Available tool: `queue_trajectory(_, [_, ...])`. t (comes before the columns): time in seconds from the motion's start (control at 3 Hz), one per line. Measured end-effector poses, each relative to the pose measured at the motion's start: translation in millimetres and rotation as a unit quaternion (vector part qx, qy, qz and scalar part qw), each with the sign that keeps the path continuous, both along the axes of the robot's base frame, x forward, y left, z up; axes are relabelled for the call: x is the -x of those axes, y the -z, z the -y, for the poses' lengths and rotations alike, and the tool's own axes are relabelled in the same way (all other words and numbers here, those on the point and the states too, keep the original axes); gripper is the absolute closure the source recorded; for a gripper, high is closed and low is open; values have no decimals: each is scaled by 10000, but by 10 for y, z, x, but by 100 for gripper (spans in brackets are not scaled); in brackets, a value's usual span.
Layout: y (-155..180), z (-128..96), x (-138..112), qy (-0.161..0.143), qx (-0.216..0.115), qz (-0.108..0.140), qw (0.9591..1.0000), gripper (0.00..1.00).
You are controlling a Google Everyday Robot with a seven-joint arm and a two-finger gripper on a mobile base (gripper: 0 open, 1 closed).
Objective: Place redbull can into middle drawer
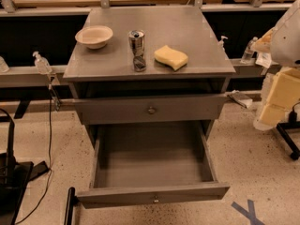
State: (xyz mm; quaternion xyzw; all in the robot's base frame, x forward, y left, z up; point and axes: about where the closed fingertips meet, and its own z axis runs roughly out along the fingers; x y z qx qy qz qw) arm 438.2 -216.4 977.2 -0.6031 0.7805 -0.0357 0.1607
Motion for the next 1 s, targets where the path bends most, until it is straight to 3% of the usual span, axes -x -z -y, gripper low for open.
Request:
queue_trajectory(0.33, [9, -6, -15, 5, -31, 13, 10000, 0])
queue_trajectory(0.67, [88, -54, -132, 41, -291, 104, 9995, 0])
queue_trajectory(1.0, [289, -328, -767, -175, -609, 417, 9971, 0])
